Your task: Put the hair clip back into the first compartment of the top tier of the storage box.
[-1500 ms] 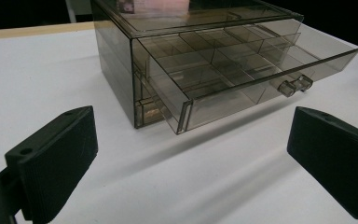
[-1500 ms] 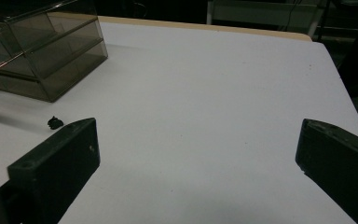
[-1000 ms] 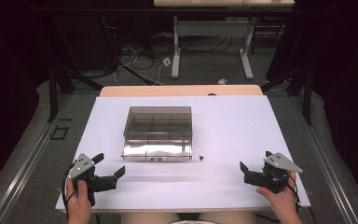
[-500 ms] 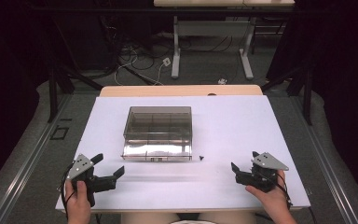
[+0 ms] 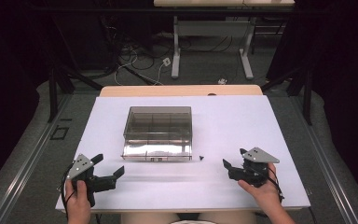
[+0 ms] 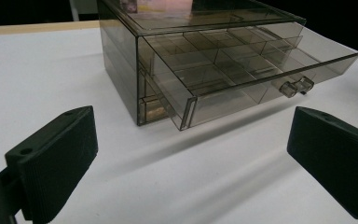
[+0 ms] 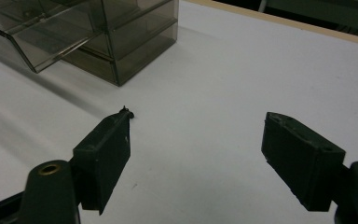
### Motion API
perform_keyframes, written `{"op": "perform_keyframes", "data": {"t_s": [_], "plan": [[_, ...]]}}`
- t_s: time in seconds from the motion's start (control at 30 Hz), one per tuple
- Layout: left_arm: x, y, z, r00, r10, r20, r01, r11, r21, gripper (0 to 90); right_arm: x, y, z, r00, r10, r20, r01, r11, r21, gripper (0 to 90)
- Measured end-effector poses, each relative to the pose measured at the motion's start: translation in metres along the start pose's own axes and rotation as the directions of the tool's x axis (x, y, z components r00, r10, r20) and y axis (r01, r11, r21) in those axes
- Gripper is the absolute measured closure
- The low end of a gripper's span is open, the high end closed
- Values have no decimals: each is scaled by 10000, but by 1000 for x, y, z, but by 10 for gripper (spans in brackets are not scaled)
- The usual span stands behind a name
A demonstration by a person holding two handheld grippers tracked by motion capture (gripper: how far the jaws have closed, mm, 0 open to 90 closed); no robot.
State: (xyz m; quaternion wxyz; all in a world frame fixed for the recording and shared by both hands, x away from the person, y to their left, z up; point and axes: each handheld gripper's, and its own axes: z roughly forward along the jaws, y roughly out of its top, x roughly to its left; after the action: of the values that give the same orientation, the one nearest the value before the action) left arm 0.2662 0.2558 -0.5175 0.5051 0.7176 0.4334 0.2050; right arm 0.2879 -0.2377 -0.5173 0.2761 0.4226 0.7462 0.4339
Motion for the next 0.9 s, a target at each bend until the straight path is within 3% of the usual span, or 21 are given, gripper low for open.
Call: {"op": "perform_keyframes", "data": {"t_s": [0.4, 0.7, 0.9], "plan": [[1, 0, -1, 10000, 68, 13, -68, 10000, 69, 19, 10, 15, 14, 9980, -419, -463, 416, 9991, -79, 235], [1, 0, 0, 9999, 111, 43, -112, 9999, 80, 19, 17, 25, 28, 9958, -556, -732, 577, 9980, 263, 322], [1, 0, 0, 10000, 58, 56, -58, 10000, 66, 19, 22, 29, 39, 9903, -692, -1209, 737, 9967, 333, 385]]}}
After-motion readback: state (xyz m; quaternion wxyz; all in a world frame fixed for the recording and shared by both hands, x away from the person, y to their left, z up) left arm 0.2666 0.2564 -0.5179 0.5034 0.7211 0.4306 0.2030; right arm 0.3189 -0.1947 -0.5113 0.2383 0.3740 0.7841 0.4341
